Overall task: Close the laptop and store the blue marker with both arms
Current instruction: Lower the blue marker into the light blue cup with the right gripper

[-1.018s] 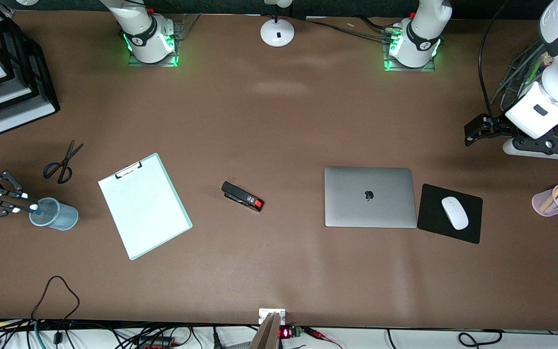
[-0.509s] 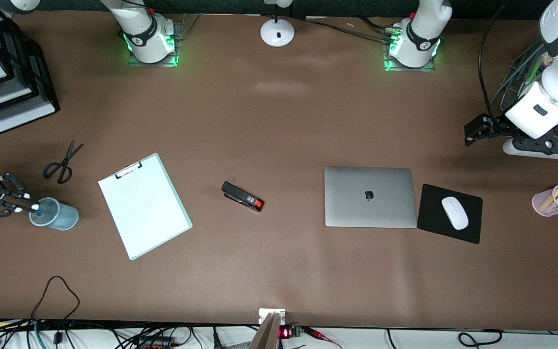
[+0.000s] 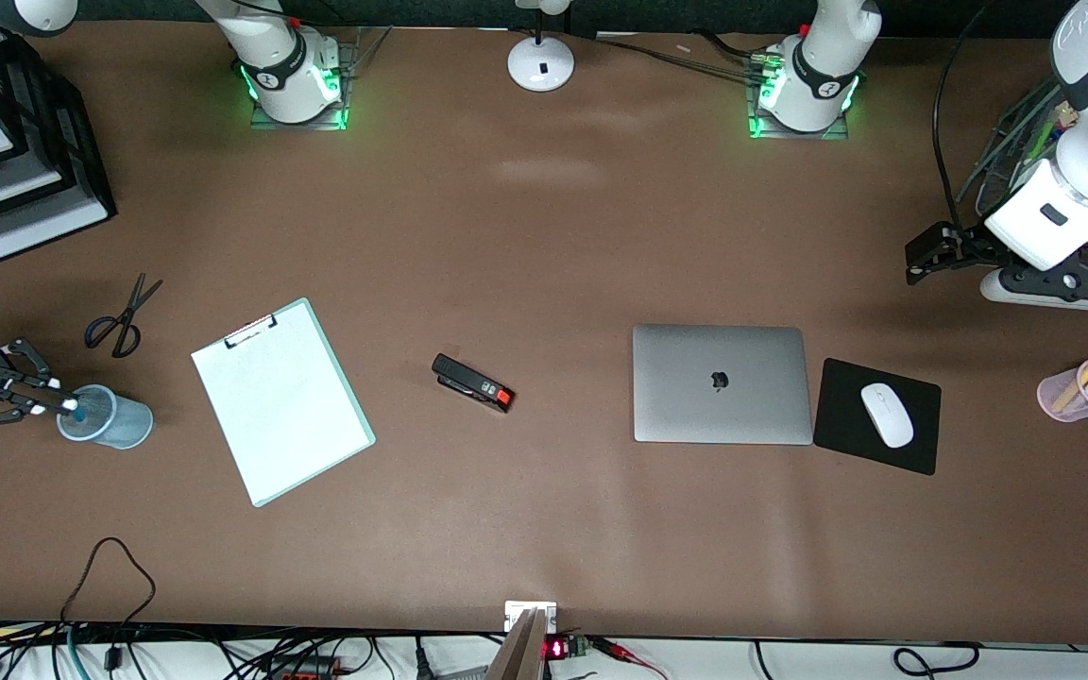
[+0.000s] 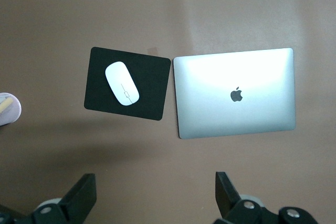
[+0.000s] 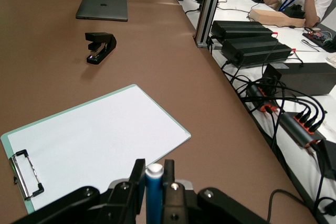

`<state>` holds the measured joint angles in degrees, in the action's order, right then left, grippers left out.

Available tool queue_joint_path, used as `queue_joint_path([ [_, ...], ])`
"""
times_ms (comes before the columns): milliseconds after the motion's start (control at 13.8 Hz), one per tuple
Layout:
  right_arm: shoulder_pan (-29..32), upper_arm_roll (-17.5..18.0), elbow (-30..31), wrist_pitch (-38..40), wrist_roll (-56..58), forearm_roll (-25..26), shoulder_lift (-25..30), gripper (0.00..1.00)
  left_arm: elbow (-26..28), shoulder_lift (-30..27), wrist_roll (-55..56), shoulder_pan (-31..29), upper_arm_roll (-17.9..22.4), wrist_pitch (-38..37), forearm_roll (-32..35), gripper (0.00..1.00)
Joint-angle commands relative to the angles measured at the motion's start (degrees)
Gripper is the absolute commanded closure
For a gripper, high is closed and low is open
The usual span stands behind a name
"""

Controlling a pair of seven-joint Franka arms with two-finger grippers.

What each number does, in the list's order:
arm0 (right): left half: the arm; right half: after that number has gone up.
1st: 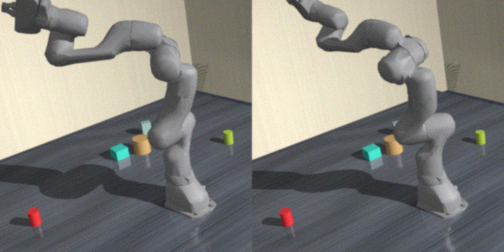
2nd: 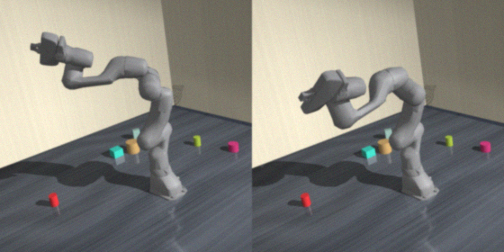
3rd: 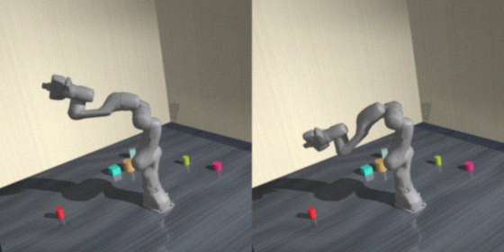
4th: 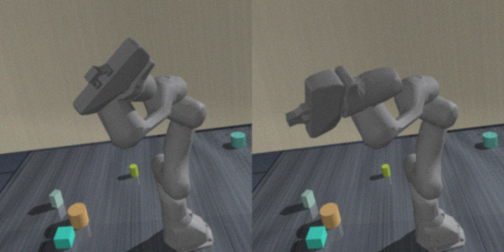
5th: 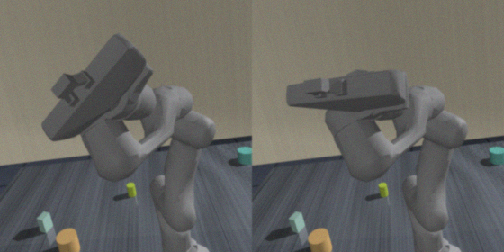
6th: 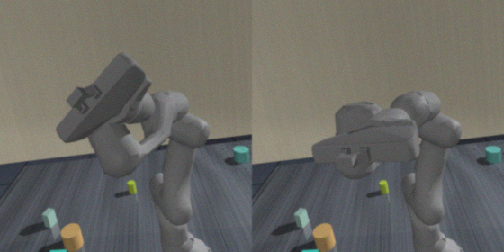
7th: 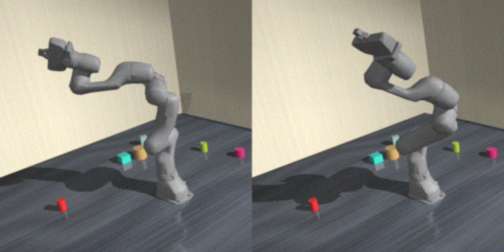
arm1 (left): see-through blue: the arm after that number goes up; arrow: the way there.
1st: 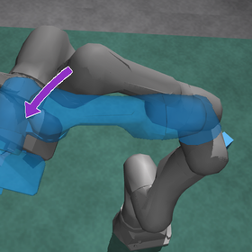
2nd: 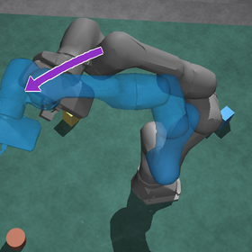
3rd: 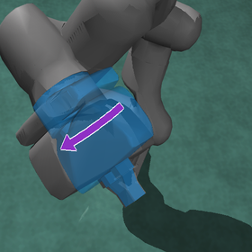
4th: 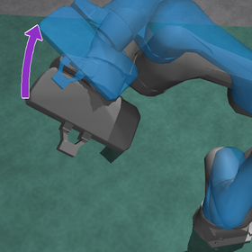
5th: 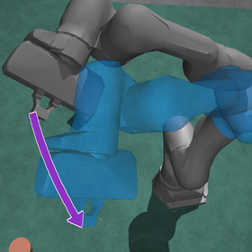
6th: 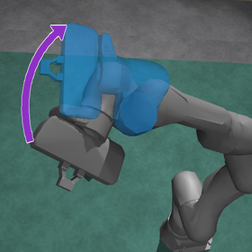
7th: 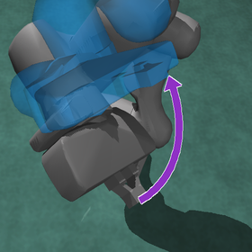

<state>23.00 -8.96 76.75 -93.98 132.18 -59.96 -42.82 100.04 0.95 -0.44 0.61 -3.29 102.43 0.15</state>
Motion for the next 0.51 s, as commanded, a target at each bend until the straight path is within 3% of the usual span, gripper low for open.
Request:
queue_joint_path([
  [0, 1.43, 0.7, -1.61, 0.38, 1.33, -2.35, -2.09, 0.99, -0.81, -0.07, 0.79, 0.35, 0.03, -1.09, 0.38, 0.0],
  [436, 1.69, 0.7, -1.69, -0.41, 5.1, -3.58, -3.85, 0.99, -0.81, -0.16, 0.96, 0.35, 0.12, -1.18, 0.29, 0.0],
])
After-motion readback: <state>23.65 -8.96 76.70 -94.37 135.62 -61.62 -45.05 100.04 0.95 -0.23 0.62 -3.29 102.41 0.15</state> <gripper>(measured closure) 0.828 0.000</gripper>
